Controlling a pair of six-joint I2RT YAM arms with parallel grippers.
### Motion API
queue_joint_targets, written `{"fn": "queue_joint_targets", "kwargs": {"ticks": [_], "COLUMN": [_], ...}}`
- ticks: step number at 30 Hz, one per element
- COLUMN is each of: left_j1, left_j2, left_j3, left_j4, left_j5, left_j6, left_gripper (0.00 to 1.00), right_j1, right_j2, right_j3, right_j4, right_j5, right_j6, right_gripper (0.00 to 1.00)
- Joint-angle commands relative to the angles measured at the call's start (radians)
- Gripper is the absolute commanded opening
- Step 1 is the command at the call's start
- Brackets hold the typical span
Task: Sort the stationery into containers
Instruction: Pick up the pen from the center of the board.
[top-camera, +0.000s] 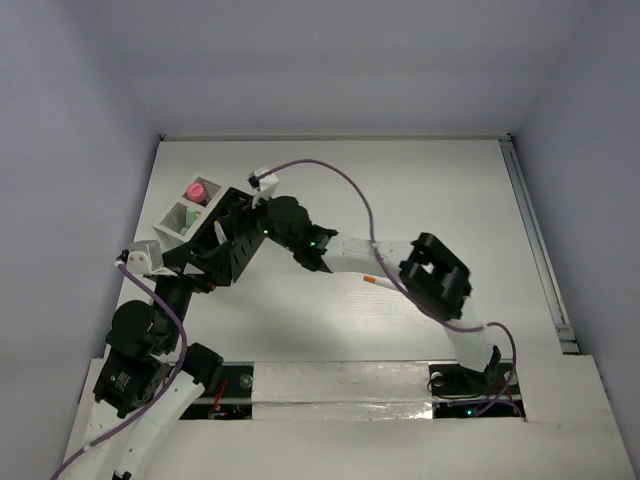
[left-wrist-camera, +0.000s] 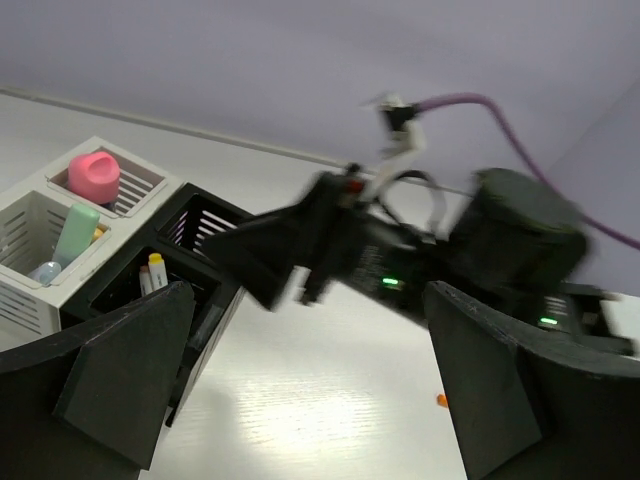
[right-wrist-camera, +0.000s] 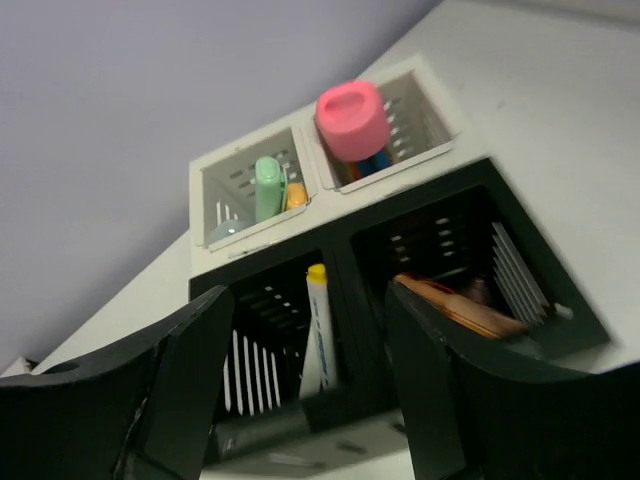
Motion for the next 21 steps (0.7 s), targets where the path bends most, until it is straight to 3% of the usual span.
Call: {"fn": "queue_joint_targets", "kwargs": {"ticks": [1,5,8,13,17,21], "left_j1": [0.006,0.006,0.006,0.006,-0.004,-0.004], "left_j2": [-0.007,-0.031,-0.049,-0.069,-0.083,-0.086], "left_j3": [-0.005,-0.007,-0.01,-0.011,-0.01,-0.008], "left_j4": [0.042,0.054,0.057,0.065,0.065,0.062], "left_j5": [0.017,0.037,0.052,0.066,0.068,0.066], "left_j6": [0.014,0.018,0.018,0.02,0.02,0.018], "left_gripper": [0.99,0.99,0.99,0.99,0.99,0.99], "right_j1": [0.001,-0.032,-0.087,-0.21,-0.307,-0.319], "right_j2": [-0.287,-0.523,-0.673,-0.765,-0.728,-0.627], "right_j3": [-0.234,-0.545,-0.649,-0.564,-0.505,-0.479], "right_j4": [0.157,0.013,-0.31,-0.978,-1.172,-1.278], "right_j5": [0.122,0.178,0.126,0.023,-0.06,-0.066], "right_j6": [-0.102,-0.127,-0.095,-0.141,-0.148,-0.217], "right_gripper": [0.67,0.64,0.6,0.62,0.62,0.64]}}
